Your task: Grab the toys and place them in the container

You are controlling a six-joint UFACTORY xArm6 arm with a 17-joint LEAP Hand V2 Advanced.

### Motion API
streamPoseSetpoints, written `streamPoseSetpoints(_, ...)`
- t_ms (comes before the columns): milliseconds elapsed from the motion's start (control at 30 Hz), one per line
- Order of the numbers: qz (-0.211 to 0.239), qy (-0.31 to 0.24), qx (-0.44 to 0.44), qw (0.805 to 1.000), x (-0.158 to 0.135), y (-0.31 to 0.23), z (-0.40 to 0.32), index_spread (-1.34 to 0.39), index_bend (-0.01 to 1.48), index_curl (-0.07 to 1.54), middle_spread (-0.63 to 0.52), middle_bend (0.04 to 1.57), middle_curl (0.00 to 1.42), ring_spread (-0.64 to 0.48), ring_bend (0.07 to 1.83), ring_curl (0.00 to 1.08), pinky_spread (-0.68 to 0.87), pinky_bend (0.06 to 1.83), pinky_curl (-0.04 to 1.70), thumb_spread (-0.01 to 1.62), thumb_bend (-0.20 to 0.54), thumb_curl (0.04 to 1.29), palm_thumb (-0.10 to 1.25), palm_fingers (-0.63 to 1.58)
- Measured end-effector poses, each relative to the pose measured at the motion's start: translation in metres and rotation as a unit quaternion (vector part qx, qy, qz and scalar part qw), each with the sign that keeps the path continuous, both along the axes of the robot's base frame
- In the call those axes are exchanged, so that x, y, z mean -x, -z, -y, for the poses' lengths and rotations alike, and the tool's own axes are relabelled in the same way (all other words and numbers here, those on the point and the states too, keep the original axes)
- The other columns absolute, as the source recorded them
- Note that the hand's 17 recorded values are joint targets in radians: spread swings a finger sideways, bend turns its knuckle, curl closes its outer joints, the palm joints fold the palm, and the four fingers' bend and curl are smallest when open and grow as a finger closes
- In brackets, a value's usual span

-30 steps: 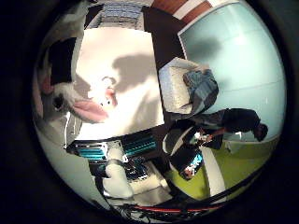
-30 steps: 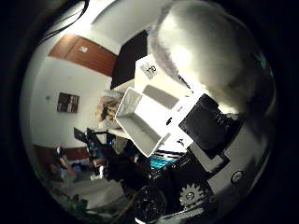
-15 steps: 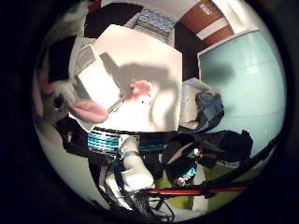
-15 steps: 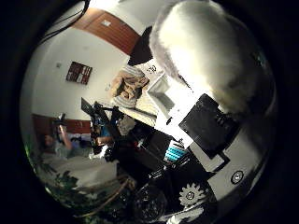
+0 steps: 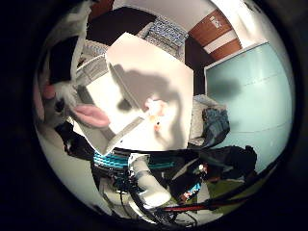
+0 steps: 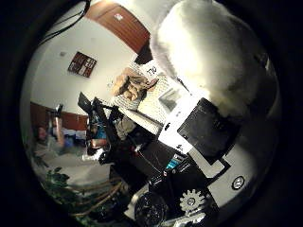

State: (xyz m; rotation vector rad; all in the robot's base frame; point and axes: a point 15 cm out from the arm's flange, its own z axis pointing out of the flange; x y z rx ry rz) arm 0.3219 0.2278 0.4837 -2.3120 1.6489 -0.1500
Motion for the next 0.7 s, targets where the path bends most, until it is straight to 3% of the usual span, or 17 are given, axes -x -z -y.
streamPoseSetpoints(67,0.000,-0.002,-0.003,1.000,0.000,0.000,-0.001,-0.29,0.88,0.94,-0.22,1.16,0.94,-0.32,1.21,0.89,-0.38,1.00,1.12,1.22,-0.028,0.53,0.85,0.94)
streamPoseSetpoints(133,-0.001,-0.007,-0.002,1.000,0.001,0.000,-0.002,-0.31,0.63,0.89,-0.22,1.08,0.88,-0.32,1.19,0.83,-0.44,0.94,1.04,1.19,-0.032,0.51,0.79,0.78)
streamPoseSetpoints(167,-0.004,-0.008,-0.001,1.000,0.001,0.002,-0.001,-0.34,0.41,0.81,-0.22,0.94,0.82,-0.32,1.15,0.78,-0.50,0.98,0.98,1.19,-0.025,0.50,0.77,0.54)
streamPoseSetpoints(200,-0.008,-0.008,0.003,1.000,0.003,0.004,-0.001,-0.36,0.35,0.78,-0.21,0.81,0.77,-0.28,1.06,0.76,-0.49,1.00,0.98,1.20,-0.028,0.48,0.75,0.32)
streamPoseSetpoints(267,-0.013,-0.015,0.010,1.000,0.002,0.009,-0.001,-0.42,0.29,0.66,-0.15,0.60,0.66,-0.15,0.88,0.67,-0.33,0.87,0.95,1.20,-0.025,0.46,0.72,0.02)
streamPoseSetpoints(367,-0.019,-0.038,0.022,0.999,0.004,0.014,0.001,-0.46,0.21,0.52,-0.06,0.43,0.52,0.06,0.68,0.51,0.02,0.74,0.86,1.20,-0.022,0.43,0.69,-0.02)
streamPoseSetpoints(433,-0.026,-0.042,0.029,0.998,0.003,0.023,0.005,-0.47,0.18,0.47,-0.03,0.36,0.46,0.13,0.59,0.44,0.20,0.66,0.78,1.19,-0.018,0.42,0.68,-0.01)
streamPoseSetpoints(600,-0.064,-0.047,0.056,0.995,0.006,0.073,0.020,-0.46,0.17,0.38,0.01,0.28,0.39,0.19,0.48,0.35,0.42,0.55,0.62,1.18,-0.020,0.40,0.67,0.02)
streamPoseSetpoints(700,-0.055,-0.046,0.052,0.996,0.002,0.073,0.023,-0.46,0.16,0.34,0.01,0.25,0.36,0.20,0.44,0.32,0.45,0.53,0.56,1.17,-0.019,0.39,0.67,0.05)
